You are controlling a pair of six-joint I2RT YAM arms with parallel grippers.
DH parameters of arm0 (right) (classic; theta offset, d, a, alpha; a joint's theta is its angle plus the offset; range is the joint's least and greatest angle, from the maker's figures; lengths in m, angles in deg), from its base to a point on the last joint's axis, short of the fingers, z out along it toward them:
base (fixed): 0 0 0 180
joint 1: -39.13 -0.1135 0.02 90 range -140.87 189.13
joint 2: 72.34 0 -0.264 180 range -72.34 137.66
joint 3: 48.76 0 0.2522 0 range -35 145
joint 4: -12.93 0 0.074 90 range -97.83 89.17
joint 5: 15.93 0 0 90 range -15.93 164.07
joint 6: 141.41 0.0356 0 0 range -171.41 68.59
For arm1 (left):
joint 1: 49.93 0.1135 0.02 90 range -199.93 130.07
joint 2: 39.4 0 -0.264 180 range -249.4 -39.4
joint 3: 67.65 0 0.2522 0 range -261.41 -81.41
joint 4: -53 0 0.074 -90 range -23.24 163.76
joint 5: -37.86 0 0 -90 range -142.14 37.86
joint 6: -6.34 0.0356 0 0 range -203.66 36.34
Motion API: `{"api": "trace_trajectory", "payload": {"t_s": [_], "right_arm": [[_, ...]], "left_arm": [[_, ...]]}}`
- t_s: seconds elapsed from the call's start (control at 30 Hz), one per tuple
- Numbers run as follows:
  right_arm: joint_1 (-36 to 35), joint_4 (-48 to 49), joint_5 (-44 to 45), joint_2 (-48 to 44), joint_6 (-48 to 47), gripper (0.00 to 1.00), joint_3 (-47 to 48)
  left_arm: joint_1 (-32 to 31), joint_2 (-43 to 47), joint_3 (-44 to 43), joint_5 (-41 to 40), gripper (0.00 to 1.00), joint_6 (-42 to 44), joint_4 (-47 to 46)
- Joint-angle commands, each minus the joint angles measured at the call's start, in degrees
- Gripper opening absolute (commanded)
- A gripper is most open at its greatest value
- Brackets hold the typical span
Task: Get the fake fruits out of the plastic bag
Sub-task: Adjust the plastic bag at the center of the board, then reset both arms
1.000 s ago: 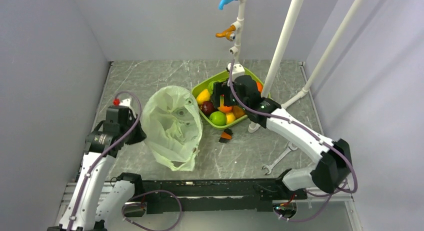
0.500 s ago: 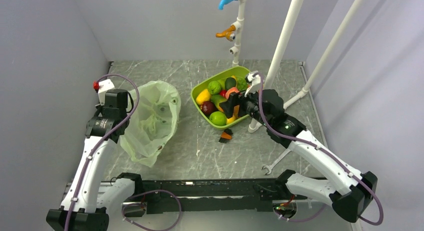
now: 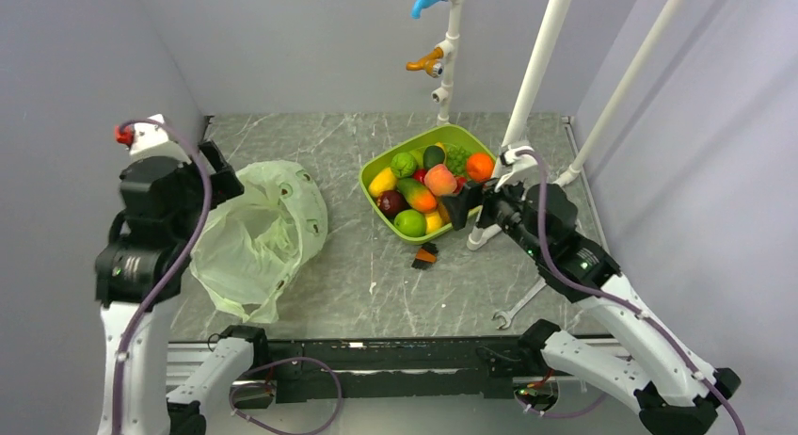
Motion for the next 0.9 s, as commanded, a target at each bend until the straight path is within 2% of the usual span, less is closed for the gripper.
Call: {"api": "trace_trajectory", "payload": {"t_s": [0.0,0.13,0.3,0.53,0.87], "right_arm": [[-0.1,-6.04,8.84,-4.46,-1.93,1.0,5.63],[-0.11,-10.49,14.95,-8.05,-2.43,1.0,10.04],[-0.1,-13.51,21.57,-12.94,-3.66,1.0,15.65],[-0.13,-14.55,26.73,-18.31,-5.85,1.0,19.35],[-0.1,-15.49,31.62,-19.59,-4.83,1.0,19.23]], "left_arm": [[0.2,5.5,-6.5,17.13,1.0,3.91,-3.12],[0.2,11.77,-5.98,25.42,0.99,4.71,-12.59],[0.2,17.09,-6.27,29.78,0.99,5.26,-20.69],[0.2,19.92,-7.4,30.0,0.99,5.34,-23.24],[0.2,20.88,-5.17,30.07,0.99,5.01,-24.11]]}}
